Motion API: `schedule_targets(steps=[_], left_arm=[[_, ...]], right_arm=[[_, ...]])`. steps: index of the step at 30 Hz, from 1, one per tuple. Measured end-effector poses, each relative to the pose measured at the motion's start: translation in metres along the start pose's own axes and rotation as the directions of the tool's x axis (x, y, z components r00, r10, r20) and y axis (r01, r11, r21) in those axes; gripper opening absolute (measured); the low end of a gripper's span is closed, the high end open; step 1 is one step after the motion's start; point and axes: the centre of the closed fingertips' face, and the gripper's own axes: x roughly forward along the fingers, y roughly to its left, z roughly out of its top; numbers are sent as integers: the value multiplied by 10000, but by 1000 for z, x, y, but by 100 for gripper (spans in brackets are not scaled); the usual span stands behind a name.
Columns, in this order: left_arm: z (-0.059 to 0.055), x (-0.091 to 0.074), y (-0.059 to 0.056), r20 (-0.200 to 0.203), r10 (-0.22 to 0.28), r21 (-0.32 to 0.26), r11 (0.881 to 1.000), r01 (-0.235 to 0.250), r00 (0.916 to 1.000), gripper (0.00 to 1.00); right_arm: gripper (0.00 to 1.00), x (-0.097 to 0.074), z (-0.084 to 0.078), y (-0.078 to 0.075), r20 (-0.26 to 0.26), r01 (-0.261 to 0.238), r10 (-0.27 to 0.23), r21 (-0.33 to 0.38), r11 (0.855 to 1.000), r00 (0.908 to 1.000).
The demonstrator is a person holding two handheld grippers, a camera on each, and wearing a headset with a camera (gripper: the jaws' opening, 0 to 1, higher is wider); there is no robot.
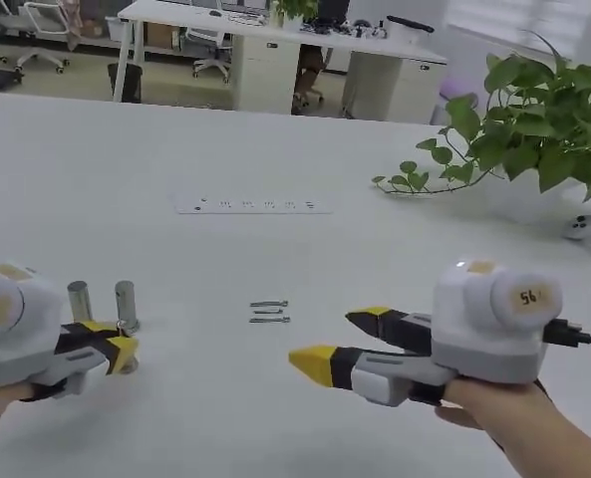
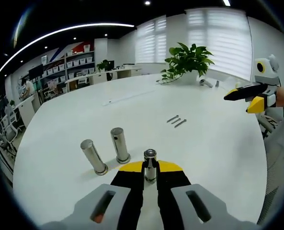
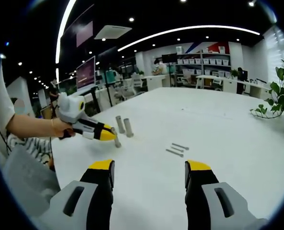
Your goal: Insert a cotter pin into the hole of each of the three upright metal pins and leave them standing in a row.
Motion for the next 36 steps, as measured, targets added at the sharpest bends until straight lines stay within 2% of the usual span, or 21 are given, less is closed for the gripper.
schedule_targets(steps=[7,14,25,32,36], left_arm=[[0,2,-19,-24,-231,41,9997,231,9997,7],[0,6,-29,-37,-275,-25,9996,275,9996,7],[-2,7,-35,-21,-220,67,9997,220,9998,7],[-2,7,-34,28,-161,45,9999,161,9999,7],[-2,7,-34,18,-221,247,9995,221,9998,7]], right_arm=[[60,-1,-3,0,-32,-58,58,-3,10000,10000],[60,-2,-5,0,-47,-75,75,42,10000,10000],[59,-4,-7,0,-136,-127,127,21,9999,9998],[58,-4,-9,-1,-215,-192,195,137,9997,9996],[57,-4,-11,0,-247,-238,244,231,9994,9994]])
